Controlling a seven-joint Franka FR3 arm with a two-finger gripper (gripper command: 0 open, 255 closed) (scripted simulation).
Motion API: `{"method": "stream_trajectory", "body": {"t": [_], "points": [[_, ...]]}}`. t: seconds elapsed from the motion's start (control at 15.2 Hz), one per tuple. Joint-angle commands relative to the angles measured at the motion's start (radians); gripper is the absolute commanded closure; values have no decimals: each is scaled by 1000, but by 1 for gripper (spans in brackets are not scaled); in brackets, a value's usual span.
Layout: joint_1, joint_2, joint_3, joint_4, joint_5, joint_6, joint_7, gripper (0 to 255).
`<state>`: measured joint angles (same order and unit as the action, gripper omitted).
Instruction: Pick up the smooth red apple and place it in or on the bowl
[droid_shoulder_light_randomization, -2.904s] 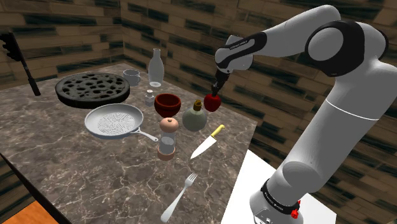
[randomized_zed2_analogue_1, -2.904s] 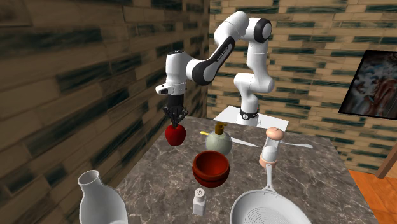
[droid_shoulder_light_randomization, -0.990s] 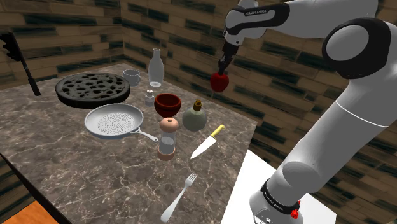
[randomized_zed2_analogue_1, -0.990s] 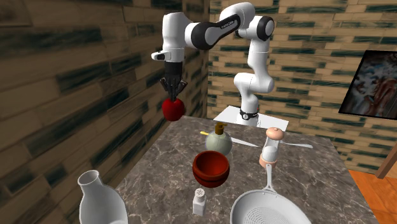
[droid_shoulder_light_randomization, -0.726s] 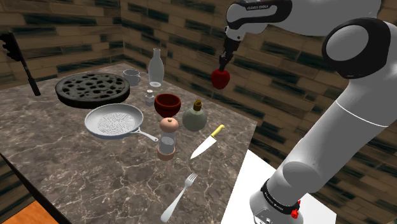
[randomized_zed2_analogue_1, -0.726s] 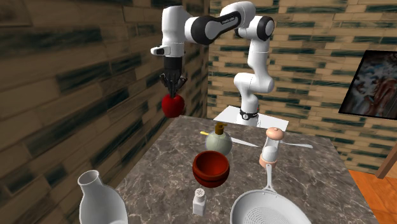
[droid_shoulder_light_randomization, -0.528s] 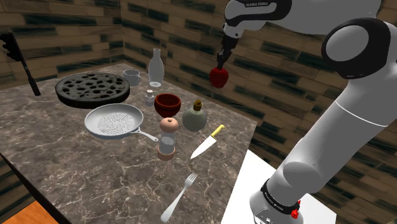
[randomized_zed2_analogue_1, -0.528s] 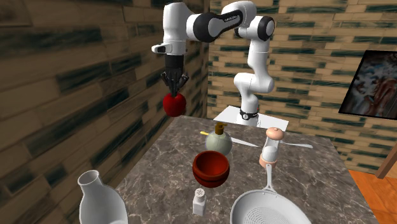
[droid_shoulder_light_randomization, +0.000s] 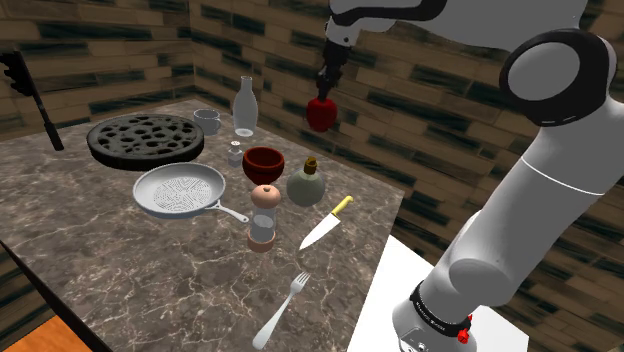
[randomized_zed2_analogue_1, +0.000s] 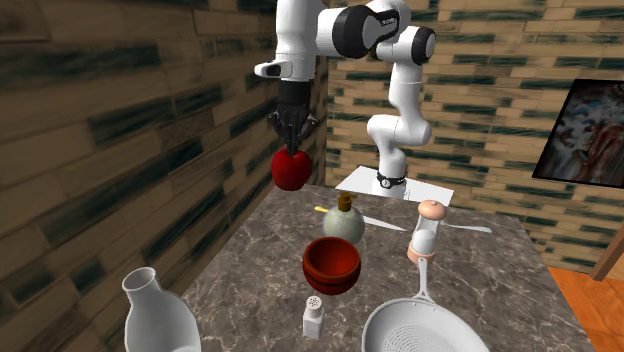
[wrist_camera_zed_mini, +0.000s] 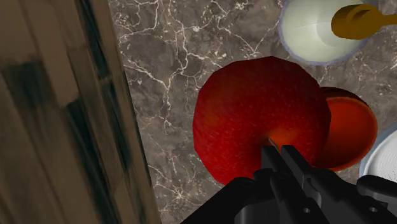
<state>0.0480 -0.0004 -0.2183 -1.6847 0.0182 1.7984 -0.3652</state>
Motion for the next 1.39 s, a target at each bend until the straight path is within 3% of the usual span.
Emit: {"method": "stream_trajectory", "body": {"t": [0.0,0.46,0.73,1.32], "points": [[22,22,22,42,-1,-19,46,255],[95,132,86,236,-4,-103,186,255],[141,235,119,412,-8,-177,268,255],[145,197,119,235,-12,-38,271,255]]}}
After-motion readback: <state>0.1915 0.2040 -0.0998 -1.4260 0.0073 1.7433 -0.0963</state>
